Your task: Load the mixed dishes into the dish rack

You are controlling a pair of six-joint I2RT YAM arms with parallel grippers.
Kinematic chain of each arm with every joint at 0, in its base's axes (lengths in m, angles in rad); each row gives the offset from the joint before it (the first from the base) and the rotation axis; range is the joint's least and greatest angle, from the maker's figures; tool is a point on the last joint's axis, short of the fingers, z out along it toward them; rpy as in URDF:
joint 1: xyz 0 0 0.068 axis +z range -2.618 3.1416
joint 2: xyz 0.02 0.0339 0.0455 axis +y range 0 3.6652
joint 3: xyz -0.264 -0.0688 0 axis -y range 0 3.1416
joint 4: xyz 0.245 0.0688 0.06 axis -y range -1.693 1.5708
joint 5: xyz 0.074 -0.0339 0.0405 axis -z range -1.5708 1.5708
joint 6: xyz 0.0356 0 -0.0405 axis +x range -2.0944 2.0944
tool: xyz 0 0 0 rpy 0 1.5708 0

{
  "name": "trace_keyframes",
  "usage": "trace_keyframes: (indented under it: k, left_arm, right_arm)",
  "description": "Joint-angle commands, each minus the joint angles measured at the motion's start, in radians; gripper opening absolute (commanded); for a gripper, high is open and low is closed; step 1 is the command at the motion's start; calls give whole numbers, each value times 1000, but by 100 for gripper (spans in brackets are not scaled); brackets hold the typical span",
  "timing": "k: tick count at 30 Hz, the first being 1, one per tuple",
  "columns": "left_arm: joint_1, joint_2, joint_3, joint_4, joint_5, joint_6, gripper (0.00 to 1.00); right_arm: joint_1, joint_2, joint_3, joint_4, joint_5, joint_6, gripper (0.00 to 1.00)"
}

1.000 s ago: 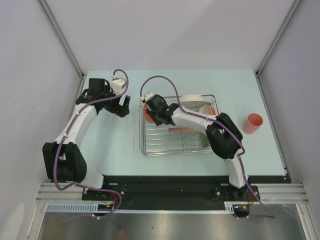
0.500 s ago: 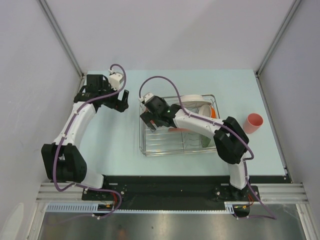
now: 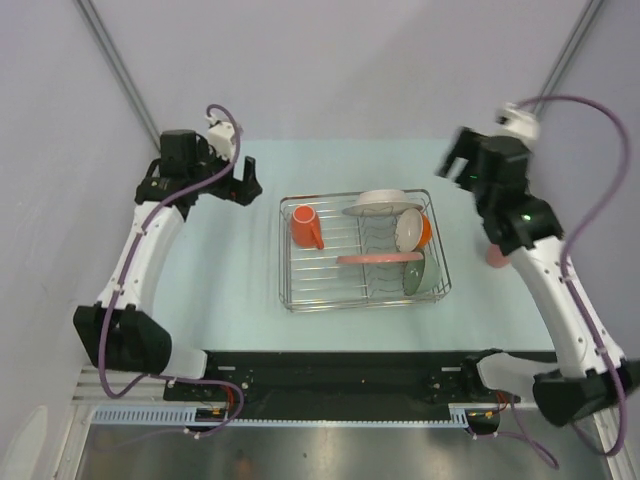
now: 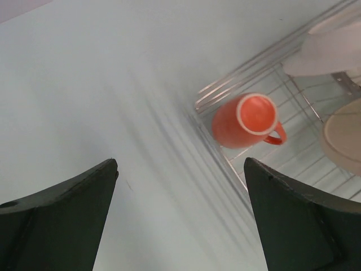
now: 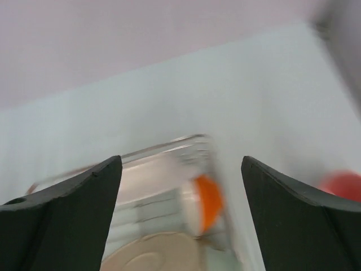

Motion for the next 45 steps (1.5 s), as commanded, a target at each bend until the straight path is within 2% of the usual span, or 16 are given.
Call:
trace_keyframes:
  k: [1, 2, 4, 8, 15, 19, 26, 31, 32, 34, 38, 39, 40, 41, 42, 45]
  left_arm:
    - [-116, -95, 24, 29, -107, 43, 100]
    - [-118, -69, 43, -14, -103, 32, 100]
    - [-118, -24, 59, -21, -109, 23, 100]
    - [-122, 10, 71, -28, -116, -6, 100]
    - [-122, 31, 95, -48, -132, 11, 100]
    - [-118, 85, 123, -99, -188, 9, 100]
    - [-104, 21, -16, 11, -174, 35, 100]
    - [-20, -29, -115, 87, -22, -33, 100]
    - [15, -27, -118, 79, 62, -28, 99]
    - [43, 2, -101, 32, 137, 13, 100]
    - [43, 74, -35, -110, 248, 81, 100]
    - [43, 71, -33, -111, 240, 87, 100]
    - [43, 58, -38, -101, 230, 80, 100]
    - [43, 47, -44, -88, 217, 74, 100]
    - [43, 38, -41, -76, 211, 68, 100]
    - [43, 36, 15, -88, 236, 37, 100]
  right_arm:
    - [-377, -159, -200, -236, 75, 320, 85]
    - [-485, -179, -261, -249, 55, 337, 84]
    - [-542, -193, -297, -250, 63, 346, 83]
    - [-559, -127, -311, -270, 112, 361, 82]
    - [-602, 22, -337, -188, 16, 364, 77]
    - [-607, 97, -337, -140, -31, 386, 75]
    - [-647, 230, -337, -100, -46, 383, 71]
    - [-700, 305, -337, -71, -64, 387, 71]
    - [-714, 315, -335, -66, -70, 394, 70]
    - [-725, 345, -335, -46, -87, 400, 69]
    - [-724, 398, -335, -34, -113, 403, 53]
    - [-722, 404, -335, -42, -130, 404, 37]
    - [-720, 405, -335, -48, -135, 403, 26]
    - [-716, 401, -335, -52, -133, 404, 3]
    - [-716, 390, -335, -60, -141, 404, 0]
    - [-713, 294, -334, -59, -197, 407, 0]
